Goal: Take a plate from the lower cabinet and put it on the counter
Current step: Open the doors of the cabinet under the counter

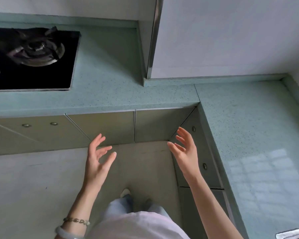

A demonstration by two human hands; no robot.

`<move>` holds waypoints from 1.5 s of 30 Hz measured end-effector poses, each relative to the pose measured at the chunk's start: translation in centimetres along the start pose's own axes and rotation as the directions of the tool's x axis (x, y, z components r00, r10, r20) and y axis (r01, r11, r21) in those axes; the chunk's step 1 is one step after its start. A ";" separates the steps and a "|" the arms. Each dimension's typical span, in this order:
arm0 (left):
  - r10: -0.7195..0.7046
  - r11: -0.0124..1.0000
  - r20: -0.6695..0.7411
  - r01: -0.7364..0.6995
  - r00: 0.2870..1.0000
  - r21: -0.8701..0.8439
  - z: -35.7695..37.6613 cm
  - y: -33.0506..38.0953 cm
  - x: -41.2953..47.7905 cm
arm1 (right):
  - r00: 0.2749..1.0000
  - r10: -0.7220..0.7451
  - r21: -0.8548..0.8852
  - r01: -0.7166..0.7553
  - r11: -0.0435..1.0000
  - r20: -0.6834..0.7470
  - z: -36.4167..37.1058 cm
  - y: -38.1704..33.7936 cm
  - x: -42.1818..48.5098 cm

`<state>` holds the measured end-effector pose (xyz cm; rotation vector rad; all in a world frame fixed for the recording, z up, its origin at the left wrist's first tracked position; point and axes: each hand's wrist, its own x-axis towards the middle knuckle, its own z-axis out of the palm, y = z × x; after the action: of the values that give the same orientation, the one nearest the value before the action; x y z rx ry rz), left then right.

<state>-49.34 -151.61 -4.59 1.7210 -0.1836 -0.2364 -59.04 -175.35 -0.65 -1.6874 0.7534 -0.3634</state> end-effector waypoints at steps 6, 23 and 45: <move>0.000 1.000 -0.040 0.001 0.999 0.010 -2.0 -0.7 0.7 | 1.000 -0.005 0.007 0.005 1.000 0.026 1.9 0.4 0.9; 0.078 0.996 0.028 -0.079 0.997 0.047 -1.5 -6.6 5.9 | 0.994 -0.069 0.007 0.068 0.998 0.090 5.4 4.8 5.3; 0.343 0.937 0.005 -0.342 0.939 0.076 5.9 -31.7 12.9 | 0.917 -0.395 0.064 0.391 0.918 0.061 12.7 27.8 14.7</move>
<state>-38.79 -155.37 -37.42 1.7321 -0.4865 0.0366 -48.37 -178.10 -32.66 -1.7913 0.3415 -0.5917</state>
